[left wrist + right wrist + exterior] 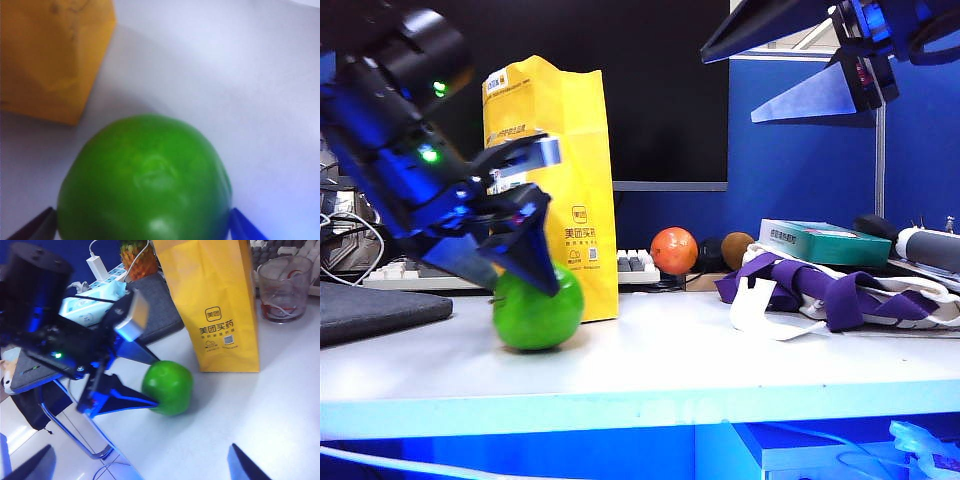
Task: Pick up the green apple and throw it into the yellow paper bag.
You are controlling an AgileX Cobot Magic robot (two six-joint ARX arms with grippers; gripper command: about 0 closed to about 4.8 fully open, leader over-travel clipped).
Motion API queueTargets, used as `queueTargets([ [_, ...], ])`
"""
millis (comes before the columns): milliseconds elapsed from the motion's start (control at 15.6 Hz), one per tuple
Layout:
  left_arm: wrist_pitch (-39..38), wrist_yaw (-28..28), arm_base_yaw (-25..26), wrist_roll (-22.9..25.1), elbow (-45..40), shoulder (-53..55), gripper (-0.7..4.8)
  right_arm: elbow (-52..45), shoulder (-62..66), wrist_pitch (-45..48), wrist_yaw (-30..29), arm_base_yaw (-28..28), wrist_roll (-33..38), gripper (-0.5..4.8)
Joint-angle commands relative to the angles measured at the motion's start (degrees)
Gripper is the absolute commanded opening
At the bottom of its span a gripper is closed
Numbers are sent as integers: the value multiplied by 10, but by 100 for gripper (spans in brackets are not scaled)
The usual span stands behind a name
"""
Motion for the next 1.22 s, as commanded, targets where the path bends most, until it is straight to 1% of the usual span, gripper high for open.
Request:
queueTargets([
  [64, -11, 11, -8, 5, 9, 5, 479, 3, -1, 7, -2, 0, -2, 479],
  [128, -10, 20, -9, 5, 11, 5, 479, 3, -1, 7, -2, 0, -4, 479],
  [192, -8, 22, -9, 5, 12, 5, 458, 3, -1, 7, -2, 0, -4, 479],
  [321, -9, 23, -10, 5, 12, 5, 296, 3, 0, 7, 0, 0, -6, 479],
  [385, -11, 31, -10, 5, 12, 4, 183, 3, 2, 7, 0, 0, -6, 479],
  [449, -10, 70, -10, 6, 12, 3, 134, 3, 6, 7, 0, 0, -6, 479],
  [513, -8, 94, -10, 6, 13, 2, 113, 3, 9, 6, 0, 0, -6, 479],
  [577, -11, 123, -10, 4, 20, -1, 110, 3, 14, 6, 0, 0, -6, 479],
  [641, -19, 132, -11, 4, 28, -8, 109, 3, 18, 6, 0, 0, -6, 479],
  [706, -36, 130, -19, 5, 43, -30, 107, 3, 24, 7, 0, 0, -6, 479],
  [898, -78, 107, -33, 36, 80, -110, 106, 3, 27, 7, 0, 0, -17, 479],
  [1026, -83, 106, -35, 37, 121, -180, 106, 3, 27, 9, 0, 0, -19, 479],
  [1091, -58, 78, -35, 37, 140, -210, 106, 3, 27, 9, 0, 0, -19, 479],
  [1155, -20, 36, -35, 45, 148, -226, 101, 3, 27, 11, 0, 0, -19, 479],
  [1219, 54, -27, -32, 68, 148, -234, 99, 3, 27, 13, 0, 0, -19, 479],
])
